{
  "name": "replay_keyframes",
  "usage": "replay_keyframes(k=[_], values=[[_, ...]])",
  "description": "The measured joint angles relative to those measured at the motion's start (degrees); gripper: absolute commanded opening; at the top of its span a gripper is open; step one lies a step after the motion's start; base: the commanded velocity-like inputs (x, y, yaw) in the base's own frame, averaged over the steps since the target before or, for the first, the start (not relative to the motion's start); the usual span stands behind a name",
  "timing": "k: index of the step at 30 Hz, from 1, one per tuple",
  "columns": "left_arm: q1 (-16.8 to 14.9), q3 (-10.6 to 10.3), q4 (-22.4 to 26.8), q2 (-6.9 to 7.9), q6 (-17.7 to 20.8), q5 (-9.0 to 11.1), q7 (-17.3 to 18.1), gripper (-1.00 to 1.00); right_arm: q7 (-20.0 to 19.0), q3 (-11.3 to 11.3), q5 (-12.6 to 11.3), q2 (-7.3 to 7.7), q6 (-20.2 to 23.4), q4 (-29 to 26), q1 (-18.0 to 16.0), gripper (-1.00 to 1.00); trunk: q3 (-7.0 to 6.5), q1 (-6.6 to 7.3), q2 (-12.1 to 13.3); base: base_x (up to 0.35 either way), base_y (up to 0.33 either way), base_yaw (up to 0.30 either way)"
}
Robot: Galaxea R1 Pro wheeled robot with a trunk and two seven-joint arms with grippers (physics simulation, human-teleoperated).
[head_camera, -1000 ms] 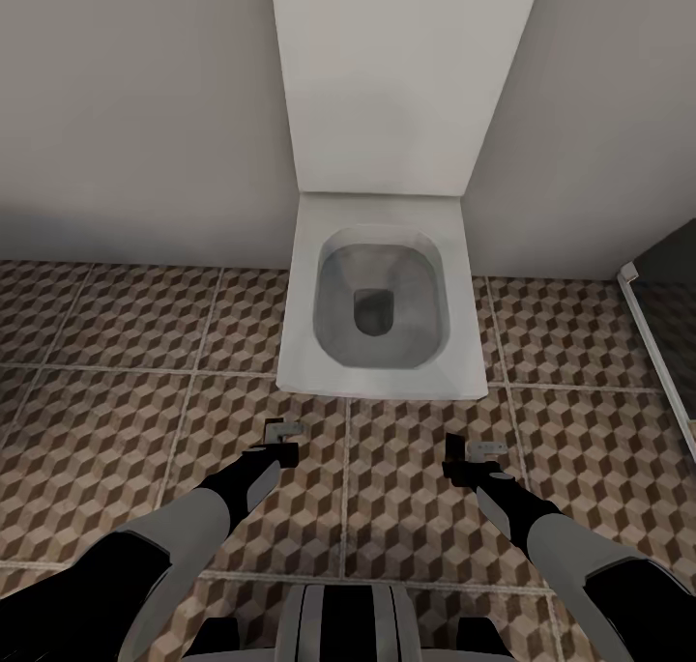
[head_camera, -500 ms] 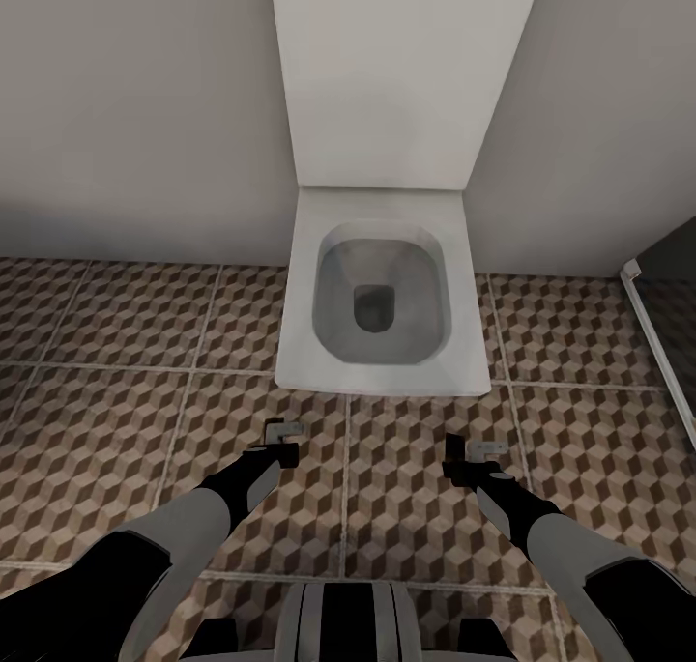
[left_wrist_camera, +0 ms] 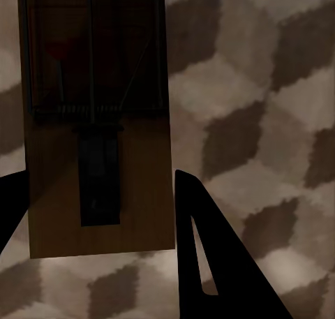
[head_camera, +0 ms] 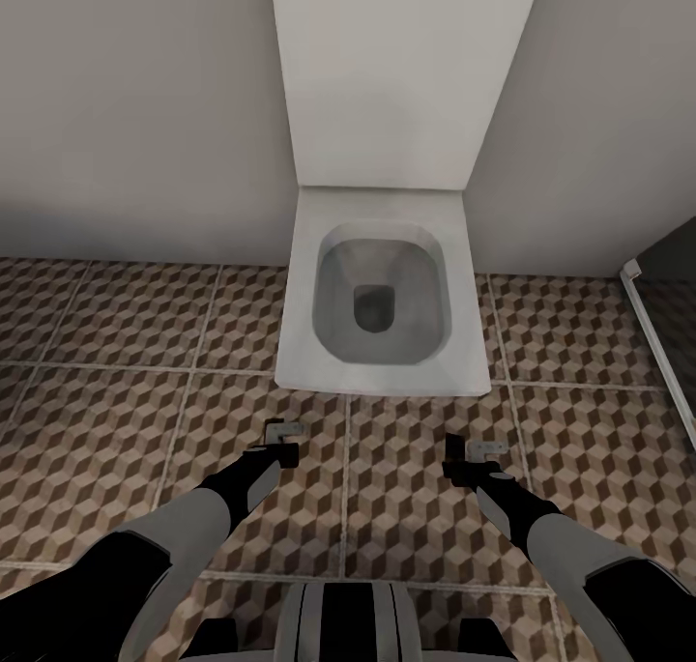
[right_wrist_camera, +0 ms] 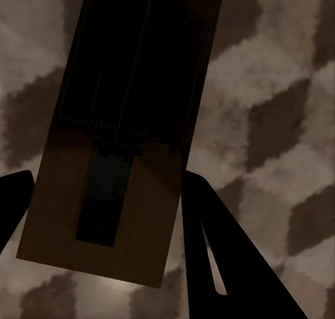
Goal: Take the four mousetraps from the cabinet in the bathroom and place them on the bathroom floor. Make sure all four end up on the same floor surface, and ensure that at least two of them are either under or directly next to the same bathroom sink.
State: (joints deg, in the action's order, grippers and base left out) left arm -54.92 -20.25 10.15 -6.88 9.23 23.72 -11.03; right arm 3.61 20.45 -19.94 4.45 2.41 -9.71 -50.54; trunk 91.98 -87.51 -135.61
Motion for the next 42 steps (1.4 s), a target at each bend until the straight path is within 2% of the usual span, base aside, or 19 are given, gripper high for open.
replay_keyframes(k=[16,24,42], values=[[0.0,0.0,0.0,0.0,0.0,0.0,0.0,-1.0,0.0,0.0,0.0,0.0,0.0,0.0,0.0,-1.0,0.0,0.0,0.0,0.0,0.0,0.0],[0.0,0.0,0.0,0.0,0.0,0.0,0.0,-1.0,0.0,0.0,0.0,0.0,0.0,0.0,0.0,-1.0,1.43,-1.75,-3.2,0.0,0.0,0.0],[0.0,0.0,0.0,-0.07,0.0,0.0,-0.8,-1.0,0.0,0.0,0.0,0.0,0.0,0.0,0.0,-1.0,1.44,-1.76,-3.2,0.0,0.0,0.0]])
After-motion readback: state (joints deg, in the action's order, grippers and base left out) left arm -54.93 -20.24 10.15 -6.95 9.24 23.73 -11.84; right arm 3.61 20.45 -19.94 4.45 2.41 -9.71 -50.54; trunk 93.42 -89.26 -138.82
